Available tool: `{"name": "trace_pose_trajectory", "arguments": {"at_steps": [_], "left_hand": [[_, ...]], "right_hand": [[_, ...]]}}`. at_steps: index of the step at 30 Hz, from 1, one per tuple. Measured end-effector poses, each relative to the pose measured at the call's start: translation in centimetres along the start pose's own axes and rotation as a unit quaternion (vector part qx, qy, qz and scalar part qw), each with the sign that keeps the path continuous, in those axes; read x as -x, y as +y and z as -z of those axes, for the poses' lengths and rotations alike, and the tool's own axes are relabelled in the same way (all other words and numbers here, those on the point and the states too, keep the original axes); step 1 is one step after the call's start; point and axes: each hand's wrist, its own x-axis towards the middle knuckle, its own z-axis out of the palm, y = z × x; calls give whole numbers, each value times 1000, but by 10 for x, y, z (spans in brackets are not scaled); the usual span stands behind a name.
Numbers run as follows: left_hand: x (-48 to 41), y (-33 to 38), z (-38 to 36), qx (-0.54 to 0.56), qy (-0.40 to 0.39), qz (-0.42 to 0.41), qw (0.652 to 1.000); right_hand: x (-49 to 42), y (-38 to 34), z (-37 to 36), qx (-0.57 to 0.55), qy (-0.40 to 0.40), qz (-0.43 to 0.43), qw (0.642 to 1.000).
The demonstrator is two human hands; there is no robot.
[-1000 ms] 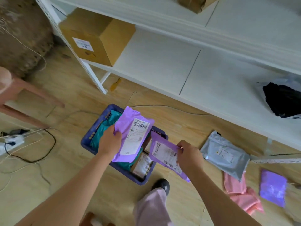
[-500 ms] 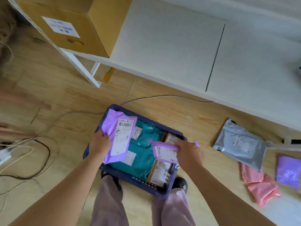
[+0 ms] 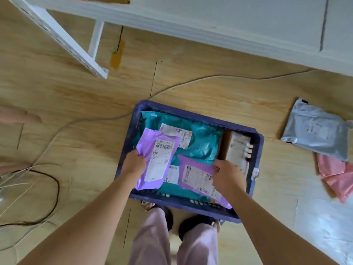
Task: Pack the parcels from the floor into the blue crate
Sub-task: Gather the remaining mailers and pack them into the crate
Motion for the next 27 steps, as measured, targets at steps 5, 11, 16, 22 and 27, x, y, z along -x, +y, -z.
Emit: {"name": "trace_pose_trajectory", "arguments": {"at_steps": [5, 11, 16, 22, 27], "left_hand": [[-39, -25, -20, -11, -30, 18, 999], [-56, -35, -23, -24, -40, 6, 999], [-58, -39, -19, -36, -39, -36, 998], [-58, -31, -5, -239, -11, -179, 954], [-63, -16, -9, -427, -14, -235, 873]], "right_hand": [[-14, -11, -28, 128, -6, 34, 991], [-27, -50, -48, 278, -38, 174, 944], [-40, -58, -55, 224, -19, 115, 968], [-46, -19, -60, -21, -32, -37, 999], [-45, -14, -71, -60, 6, -42, 997]]}}
